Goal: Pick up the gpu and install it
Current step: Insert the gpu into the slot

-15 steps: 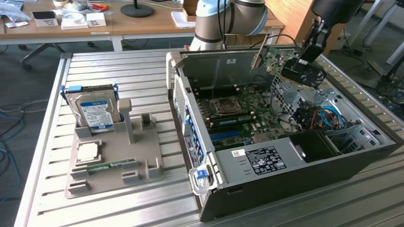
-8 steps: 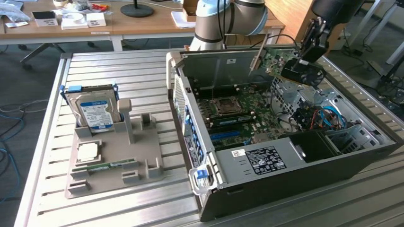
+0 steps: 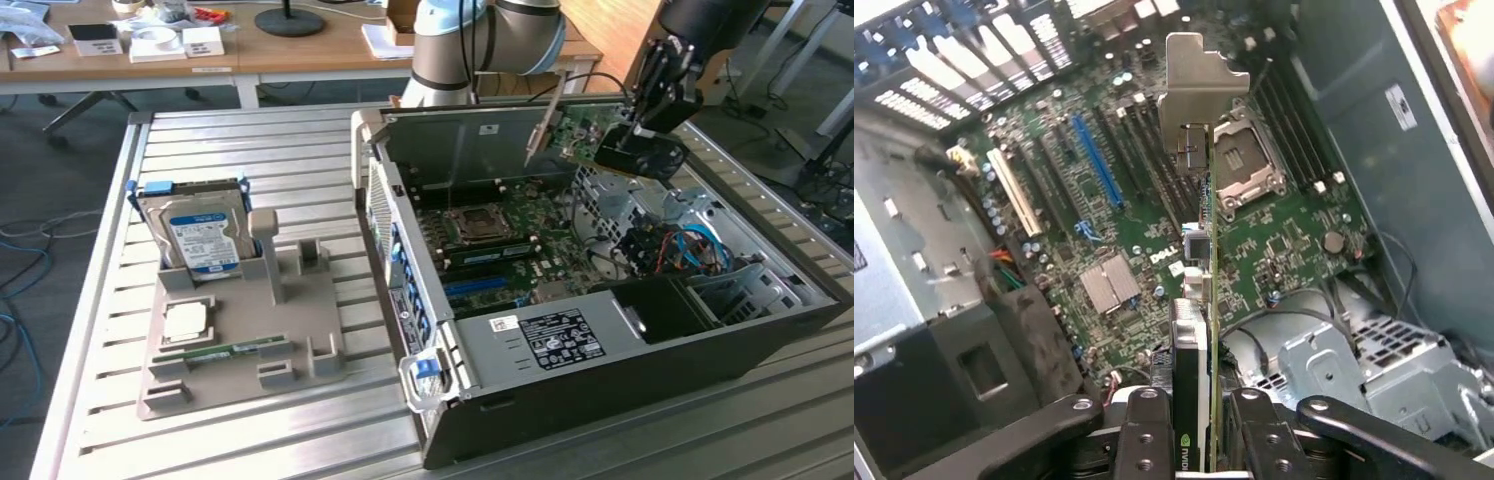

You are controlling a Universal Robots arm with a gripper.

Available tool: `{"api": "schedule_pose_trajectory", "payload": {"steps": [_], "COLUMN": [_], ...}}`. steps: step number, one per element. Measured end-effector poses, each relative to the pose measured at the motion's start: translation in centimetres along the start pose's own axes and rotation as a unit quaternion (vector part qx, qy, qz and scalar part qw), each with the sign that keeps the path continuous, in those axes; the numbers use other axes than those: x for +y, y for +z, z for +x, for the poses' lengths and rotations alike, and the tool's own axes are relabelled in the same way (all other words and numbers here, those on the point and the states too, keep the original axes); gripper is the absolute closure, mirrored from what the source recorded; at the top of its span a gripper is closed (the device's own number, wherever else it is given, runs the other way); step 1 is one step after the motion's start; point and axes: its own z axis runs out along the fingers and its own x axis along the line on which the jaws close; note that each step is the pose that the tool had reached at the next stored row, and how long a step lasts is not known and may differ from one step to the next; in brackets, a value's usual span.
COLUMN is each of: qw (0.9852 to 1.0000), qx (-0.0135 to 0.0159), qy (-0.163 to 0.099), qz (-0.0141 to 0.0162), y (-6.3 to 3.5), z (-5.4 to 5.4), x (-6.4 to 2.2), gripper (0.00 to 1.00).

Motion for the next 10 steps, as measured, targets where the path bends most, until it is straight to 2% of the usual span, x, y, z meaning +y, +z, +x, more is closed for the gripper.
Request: {"api": "schedule_pose_trajectory", "payload": {"steps": [4, 10], "qw": [0.9996, 0.9979], "qx": [0.0014, 0.0033], "qy": [-0.029, -0.065], "qz": [-0.0008, -0.0017], "y": [0.00, 0.01], "z": [0.00, 0.00], "x": [0.00, 0.00], "gripper": [0.73, 0.73]}}
